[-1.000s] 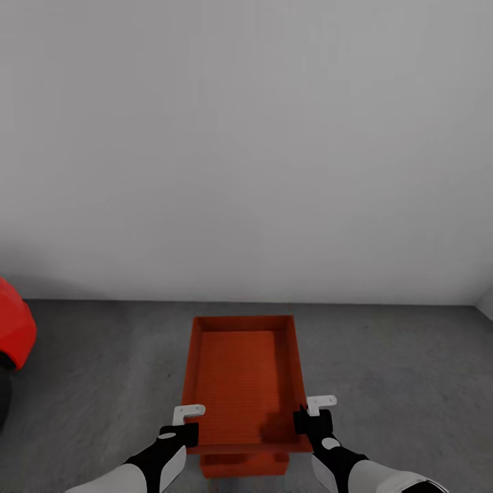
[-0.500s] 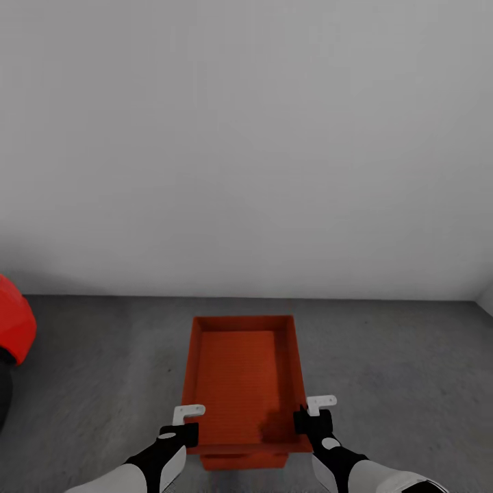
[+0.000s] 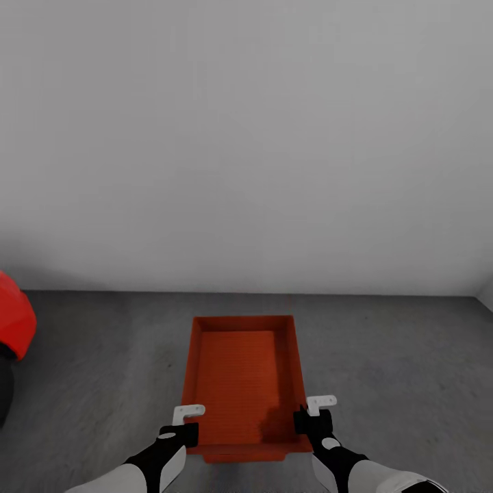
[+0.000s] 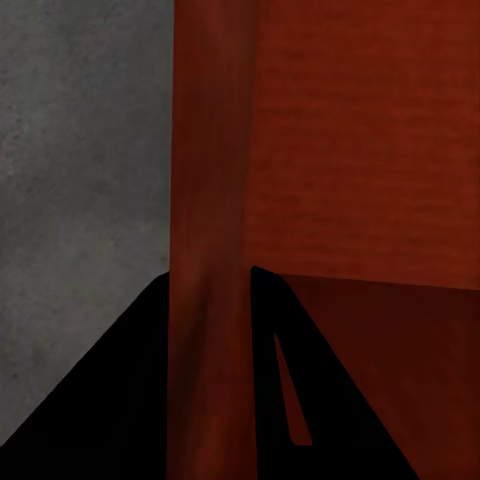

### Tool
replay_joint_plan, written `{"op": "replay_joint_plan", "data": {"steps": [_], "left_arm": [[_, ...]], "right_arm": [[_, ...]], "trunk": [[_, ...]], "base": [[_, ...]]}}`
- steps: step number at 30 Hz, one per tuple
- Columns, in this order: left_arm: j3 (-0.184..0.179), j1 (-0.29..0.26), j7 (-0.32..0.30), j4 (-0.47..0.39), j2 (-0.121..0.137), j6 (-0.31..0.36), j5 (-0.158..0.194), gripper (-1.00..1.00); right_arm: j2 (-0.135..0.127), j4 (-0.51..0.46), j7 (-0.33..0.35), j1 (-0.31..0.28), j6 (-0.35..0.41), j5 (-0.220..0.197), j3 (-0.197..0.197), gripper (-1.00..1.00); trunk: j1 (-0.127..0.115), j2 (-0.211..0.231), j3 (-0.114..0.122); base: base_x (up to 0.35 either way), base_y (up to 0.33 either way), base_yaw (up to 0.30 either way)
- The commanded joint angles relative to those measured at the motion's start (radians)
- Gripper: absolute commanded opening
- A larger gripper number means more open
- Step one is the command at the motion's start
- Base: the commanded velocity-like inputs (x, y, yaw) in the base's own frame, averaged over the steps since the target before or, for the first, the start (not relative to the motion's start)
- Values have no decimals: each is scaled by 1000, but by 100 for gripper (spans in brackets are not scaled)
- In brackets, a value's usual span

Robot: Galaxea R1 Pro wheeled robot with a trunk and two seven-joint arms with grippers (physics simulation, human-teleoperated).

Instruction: Move the two storage containers from the living room to the garage. In the garage, place one container on the floor and stack the other container on top of it (either order is fine).

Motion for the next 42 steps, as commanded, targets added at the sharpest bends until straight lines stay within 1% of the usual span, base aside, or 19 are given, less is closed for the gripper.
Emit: {"op": "replay_joint_plan", "data": {"steps": [1,42], "left_arm": [[6,-1,-1,-5,0,-6,1,-100],[6,-1,-1,-4,1,-6,1,-100]], "right_arm": [[0,4,-2,-1,-4,-21,-41,-100],[2,4,-4,-1,-6,-23,-41,-100]], "trunk": [[0,-1,-3],[0,-1,-68]], "base": [[0,0,0],[0,0,0]]}}
